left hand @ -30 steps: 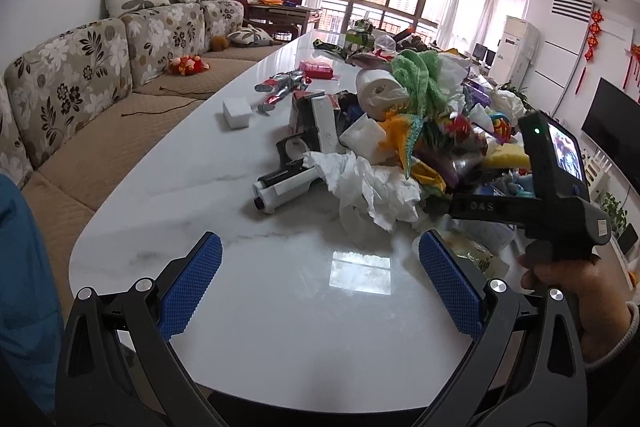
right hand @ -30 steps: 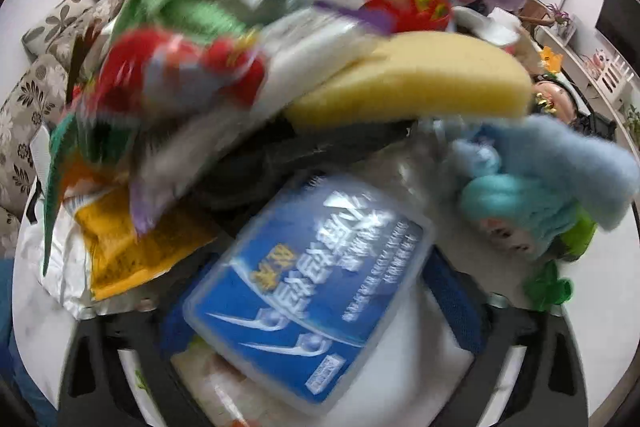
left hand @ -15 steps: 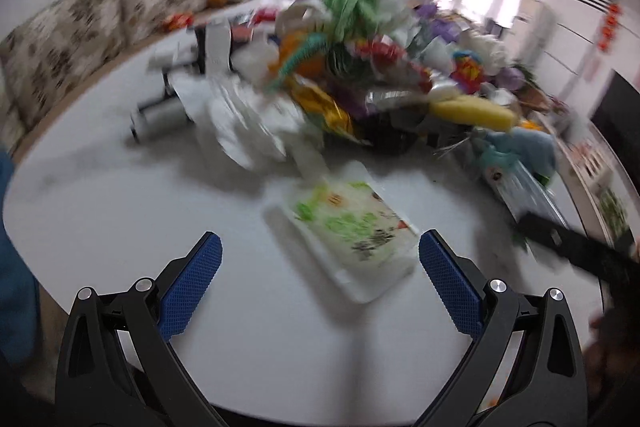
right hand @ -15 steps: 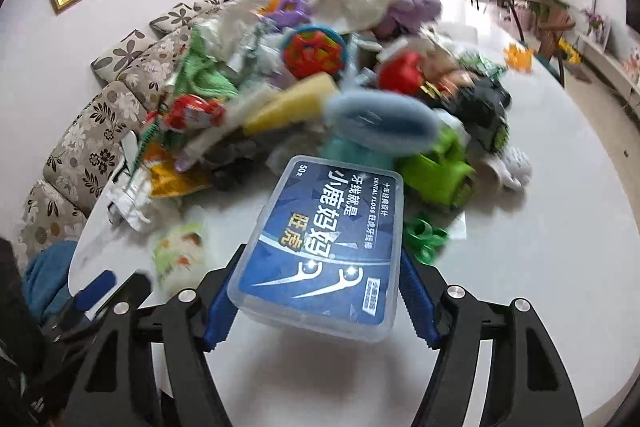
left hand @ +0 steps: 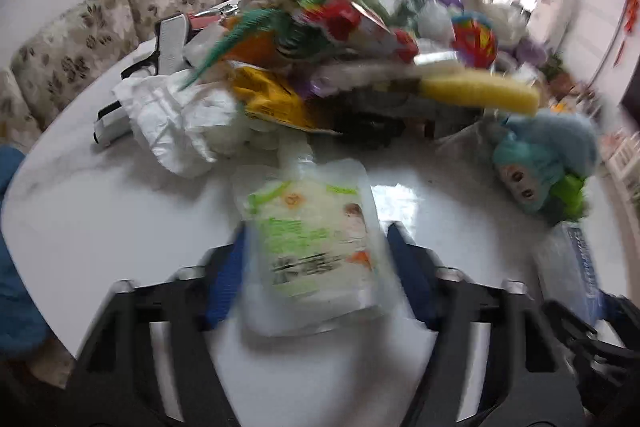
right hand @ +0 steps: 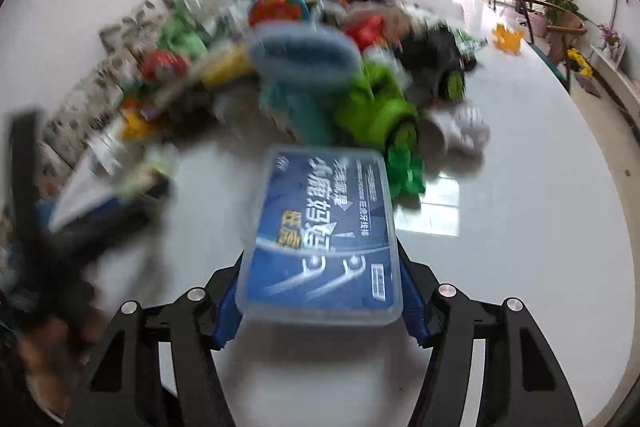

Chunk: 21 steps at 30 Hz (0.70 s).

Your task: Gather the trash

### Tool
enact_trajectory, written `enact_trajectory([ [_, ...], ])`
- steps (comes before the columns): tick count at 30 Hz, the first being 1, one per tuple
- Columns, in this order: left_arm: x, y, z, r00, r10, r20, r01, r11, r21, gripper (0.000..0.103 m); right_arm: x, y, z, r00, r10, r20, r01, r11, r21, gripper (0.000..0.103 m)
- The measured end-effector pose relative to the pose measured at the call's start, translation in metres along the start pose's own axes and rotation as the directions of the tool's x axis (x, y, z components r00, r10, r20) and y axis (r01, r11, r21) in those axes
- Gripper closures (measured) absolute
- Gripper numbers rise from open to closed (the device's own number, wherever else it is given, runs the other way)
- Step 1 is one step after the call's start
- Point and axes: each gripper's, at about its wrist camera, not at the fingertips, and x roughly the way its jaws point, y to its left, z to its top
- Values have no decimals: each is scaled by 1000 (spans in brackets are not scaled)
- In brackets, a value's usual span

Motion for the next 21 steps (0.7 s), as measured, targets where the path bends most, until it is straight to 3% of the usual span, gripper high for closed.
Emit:
enact_trajectory([
  [1,0,9,1,999,-51,-15,51,999,-13,54,2,4,-1,1000,-25,13,25,999,-22,41],
  [5,-7,35,-4,987,-163,11,163,986,-23,57,1,3,0,999,42,24,-42,999,15,41],
  [7,-24,49,-10,972,-225,68,226,974,-2,58,-10,5,1,997,45,61,-47,999,17,41],
  [10,-54,45,-19,952,-229,202,207,970,126,58,-27,8,4,992,72,107,-75,997,23,41],
  [14,-90,51,-7,917,-282,283,238,954,180,58,-46,6,13,969,205,138,-220,970,103,41],
  [16,-116,56,-11,897,-305,321,239,944,229,58,-66,10,12,957,235,169,-254,961,106,41],
  [19,-147,57,-31,881,-343,325,234,914,331,57,-108,30,-13,947,266,182,-272,962,12,41],
  [21,-163,65,-57,878,-375,297,239,882,405,57,-121,44,-40,946,294,136,-291,956,-41,41],
])
